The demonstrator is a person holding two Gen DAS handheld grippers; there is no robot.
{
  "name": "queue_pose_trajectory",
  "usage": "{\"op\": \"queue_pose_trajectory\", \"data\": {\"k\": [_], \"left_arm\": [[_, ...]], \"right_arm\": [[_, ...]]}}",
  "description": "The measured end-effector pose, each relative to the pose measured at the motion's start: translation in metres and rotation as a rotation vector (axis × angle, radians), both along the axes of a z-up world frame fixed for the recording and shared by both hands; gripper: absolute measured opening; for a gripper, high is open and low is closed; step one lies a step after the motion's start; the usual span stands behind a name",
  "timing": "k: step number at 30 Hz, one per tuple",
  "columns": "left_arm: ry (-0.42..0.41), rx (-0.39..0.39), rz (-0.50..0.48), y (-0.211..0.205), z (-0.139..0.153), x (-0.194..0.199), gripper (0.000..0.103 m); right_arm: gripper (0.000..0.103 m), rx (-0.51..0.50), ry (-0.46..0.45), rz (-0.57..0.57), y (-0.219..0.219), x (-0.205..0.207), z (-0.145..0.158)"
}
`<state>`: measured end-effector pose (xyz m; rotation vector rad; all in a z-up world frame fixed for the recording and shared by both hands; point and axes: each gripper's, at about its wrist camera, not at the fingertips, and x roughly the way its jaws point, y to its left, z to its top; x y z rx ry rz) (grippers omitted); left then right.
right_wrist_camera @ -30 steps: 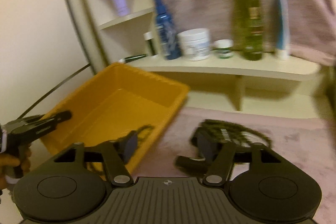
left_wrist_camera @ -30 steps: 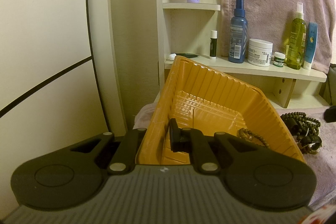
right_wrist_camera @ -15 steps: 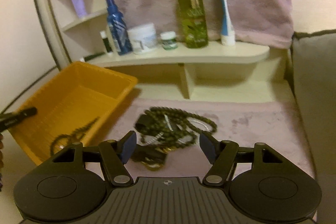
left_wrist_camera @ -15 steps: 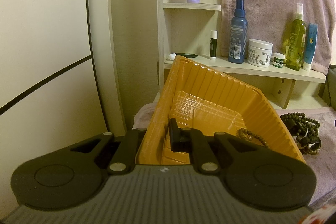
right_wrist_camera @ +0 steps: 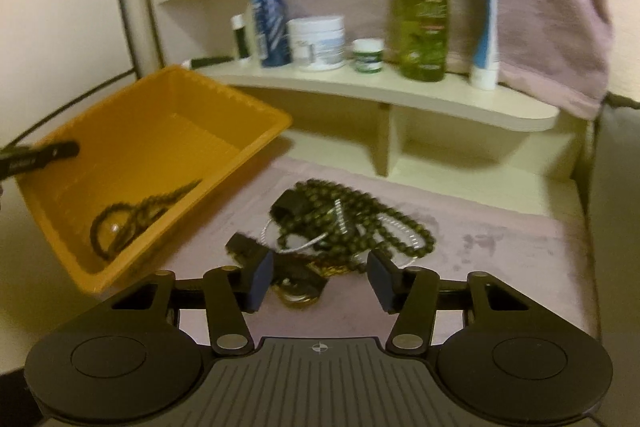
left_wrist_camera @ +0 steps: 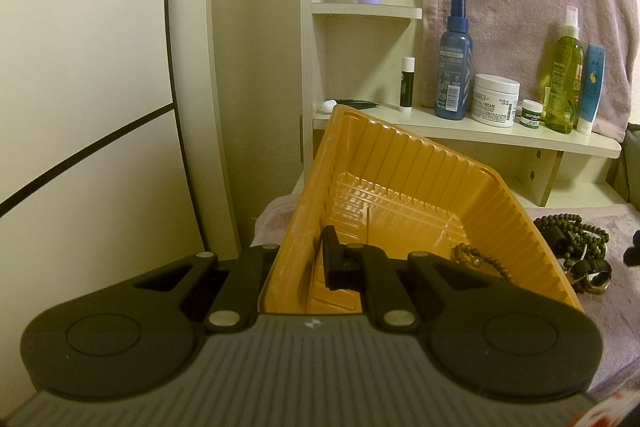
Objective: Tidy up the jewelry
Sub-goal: 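Move the right gripper to the black strap item on the pile, then grasp the black strap item with the right gripper and lift it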
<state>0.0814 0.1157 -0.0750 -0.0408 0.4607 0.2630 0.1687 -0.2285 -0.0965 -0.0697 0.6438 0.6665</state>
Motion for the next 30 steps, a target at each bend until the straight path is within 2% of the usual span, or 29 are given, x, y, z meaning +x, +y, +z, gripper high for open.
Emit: {"op": "queue_pose_trajectory", "data": {"k": [12, 16, 21, 23, 27, 30], "left_arm": [[0.001, -0.002, 0.001, 0.000, 0.000, 0.000, 0.010], [0.000, -0.003, 0.001, 0.000, -0.001, -0.001, 0.010], [0.001, -0.003, 0.000, 0.001, 0.000, 0.000, 0.010], [0.001, -0.002, 0.000, 0.000, 0.000, 0.000, 0.010], [-0.001, -0.005, 0.001, 0.000, -0.001, 0.000, 0.010], [0.000, -0.005, 0.001, 0.000, -0.001, 0.000, 0.010]], "right_arm": [[0.054, -0.050, 0.022, 0.060, 0.020, 0.016, -0.021], [0.052, -0.095, -0.032, 0.094, 0.033, 0.015, -0.021], [0.034, -0.154, -0.076, 0.153, 0.051, 0.012, -0.025], [0.032, -0.175, -0.098, 0.160, 0.055, 0.010, -0.027], [0.017, -0.161, -0.106, 0.168, 0.048, 0.005, -0.026], [0.017, -0.137, -0.105, 0.174, 0.040, -0.001, -0.024]]}}
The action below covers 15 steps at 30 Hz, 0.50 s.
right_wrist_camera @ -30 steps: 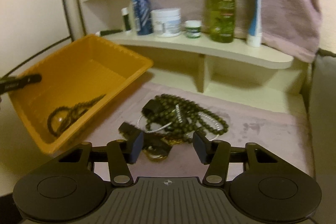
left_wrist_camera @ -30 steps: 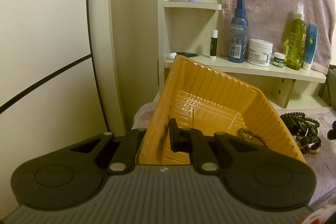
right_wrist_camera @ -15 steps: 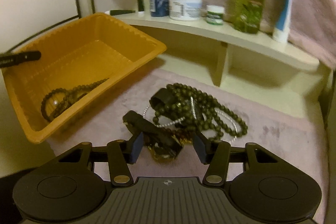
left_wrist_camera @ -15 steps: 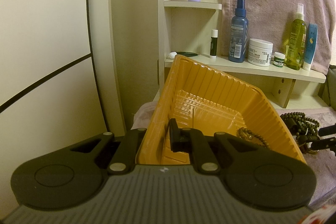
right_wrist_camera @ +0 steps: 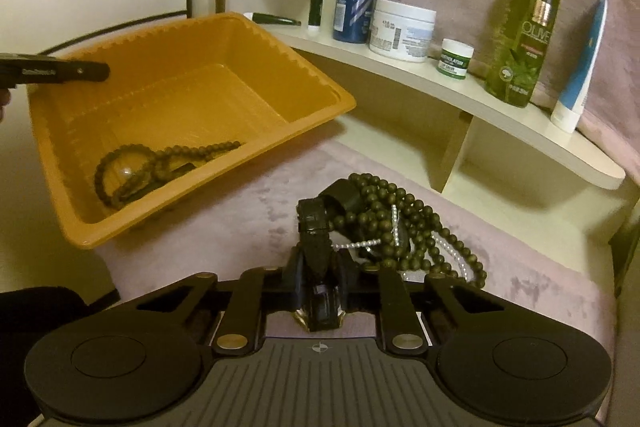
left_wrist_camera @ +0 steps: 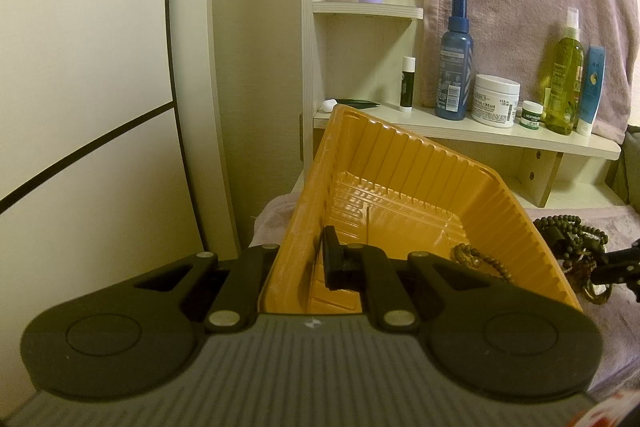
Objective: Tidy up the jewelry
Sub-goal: 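Grasp the black strap item with the right gripper and lift it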
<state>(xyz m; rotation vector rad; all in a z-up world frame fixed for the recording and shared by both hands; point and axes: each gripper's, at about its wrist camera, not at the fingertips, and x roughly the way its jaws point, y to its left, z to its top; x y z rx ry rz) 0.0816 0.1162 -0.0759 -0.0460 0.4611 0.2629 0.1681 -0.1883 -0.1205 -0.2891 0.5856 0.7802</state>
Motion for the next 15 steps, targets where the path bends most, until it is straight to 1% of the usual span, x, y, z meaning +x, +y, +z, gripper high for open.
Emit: {"op": "queue_pose_trajectory", "data": {"k": [4, 8, 12, 15], "left_arm": [[0.001, 0.000, 0.000, -0.001, 0.000, 0.000, 0.010], [0.000, 0.000, 0.000, -0.001, 0.000, 0.000, 0.010], [0.001, -0.001, 0.000, 0.000, 0.000, 0.000, 0.010], [0.000, 0.000, -0.001, -0.001, 0.000, 0.000, 0.010]], "right_arm": [[0.016, 0.036, 0.013, -0.004, -0.008, -0.007, 0.003], [0.016, 0.081, 0.038, -0.041, -0.021, -0.013, 0.007], [0.016, 0.117, 0.073, -0.100, -0.042, -0.015, 0.009], [0.016, 0.170, 0.118, -0.167, -0.063, -0.013, 0.009]]}}
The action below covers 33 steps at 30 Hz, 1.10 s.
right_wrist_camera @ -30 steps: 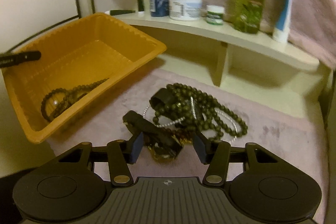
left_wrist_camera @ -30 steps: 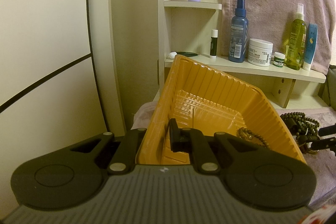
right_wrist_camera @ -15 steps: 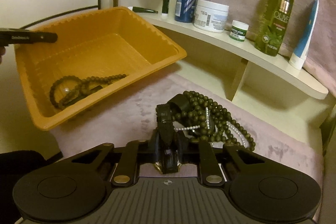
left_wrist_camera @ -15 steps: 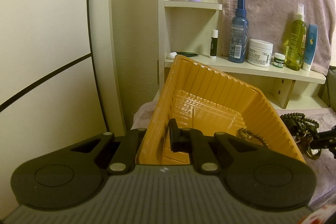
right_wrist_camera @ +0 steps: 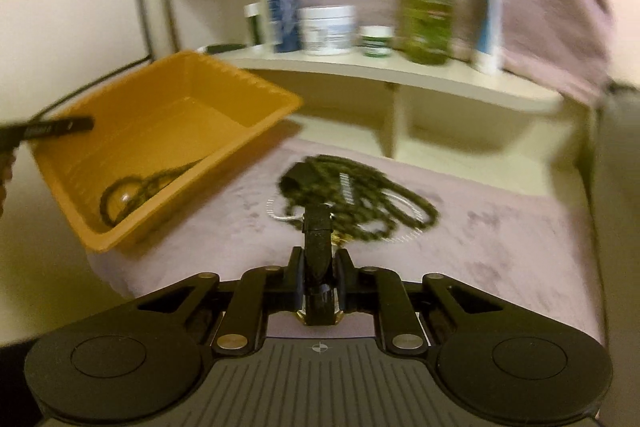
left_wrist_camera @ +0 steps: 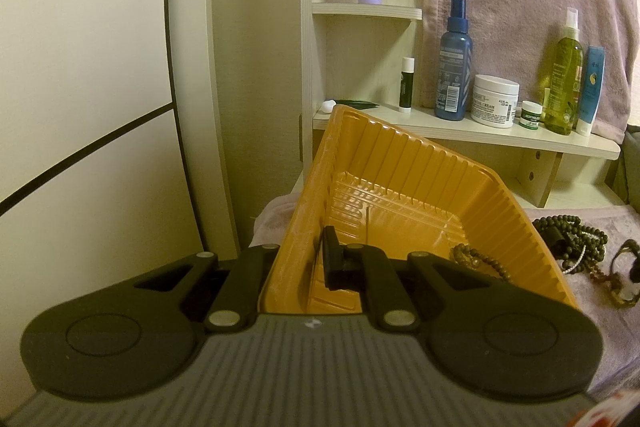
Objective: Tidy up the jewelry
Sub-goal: 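Grasp the black strap item with the right gripper and lift it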
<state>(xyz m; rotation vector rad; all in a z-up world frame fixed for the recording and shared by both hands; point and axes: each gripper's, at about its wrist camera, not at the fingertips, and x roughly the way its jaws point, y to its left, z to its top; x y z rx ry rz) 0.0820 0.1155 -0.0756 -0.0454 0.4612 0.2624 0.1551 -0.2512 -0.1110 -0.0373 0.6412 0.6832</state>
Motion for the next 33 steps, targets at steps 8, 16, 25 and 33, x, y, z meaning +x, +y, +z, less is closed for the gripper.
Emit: {"op": "queue_pose_trajectory", "data": {"k": [8, 16, 25, 33], "left_arm": [[0.000, -0.001, 0.000, 0.000, 0.000, 0.000, 0.010], [0.000, 0.001, -0.001, -0.001, 0.001, 0.000, 0.010], [-0.001, -0.001, 0.000, -0.001, 0.003, 0.001, 0.010], [-0.004, -0.002, -0.005, -0.001, 0.003, 0.001, 0.010]], "right_arm": [[0.016, 0.076, 0.049, -0.128, -0.040, 0.005, 0.003], [0.016, 0.000, 0.078, -0.122, -0.030, 0.003, -0.003], [0.016, -0.044, 0.062, -0.124, -0.017, 0.005, -0.002], [0.014, -0.034, 0.057, -0.136, -0.010, 0.009, 0.008]]}}
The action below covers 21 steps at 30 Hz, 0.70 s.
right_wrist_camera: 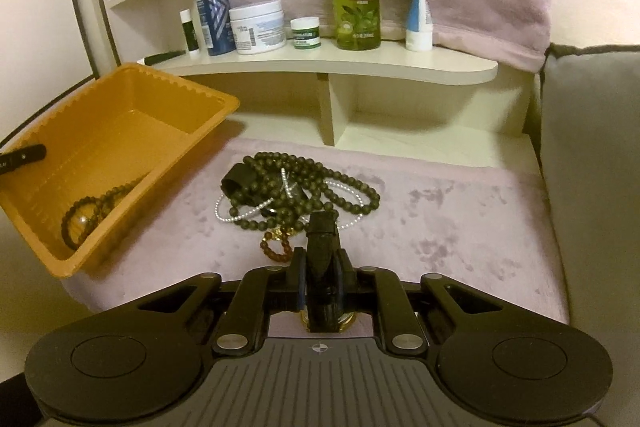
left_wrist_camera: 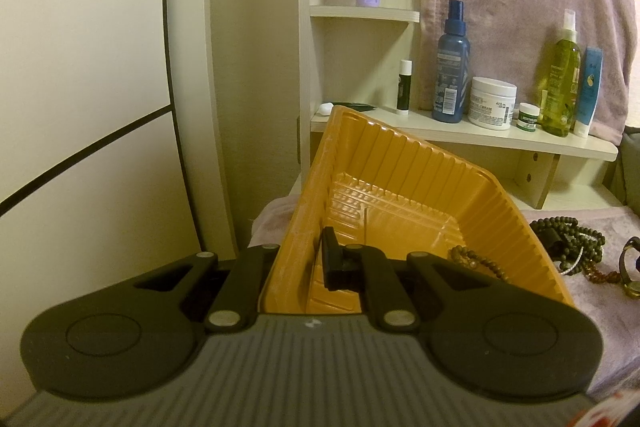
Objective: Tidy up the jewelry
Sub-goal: 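Grasp the black strap item with the right gripper and lift it, then carry the black item over the orange tray and open the right gripper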
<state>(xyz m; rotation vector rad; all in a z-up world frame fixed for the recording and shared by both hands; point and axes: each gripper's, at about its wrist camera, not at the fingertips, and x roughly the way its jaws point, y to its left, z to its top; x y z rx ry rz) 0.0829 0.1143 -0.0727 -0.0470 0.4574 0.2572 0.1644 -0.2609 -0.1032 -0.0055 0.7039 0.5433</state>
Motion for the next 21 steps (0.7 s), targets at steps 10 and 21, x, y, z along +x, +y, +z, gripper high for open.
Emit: {"op": "queue_pose_trajectory", "data": {"k": [10, 21], "left_arm": [[-0.001, 0.000, -0.001, 0.001, 0.000, 0.000, 0.010], [-0.001, -0.003, -0.002, 0.001, 0.000, 0.000, 0.009]], "right_arm": [[0.014, 0.040, -0.026, 0.047, 0.019, 0.004, 0.016], [0.014, 0.126, -0.081, 0.133, 0.053, 0.007, 0.039]]}}
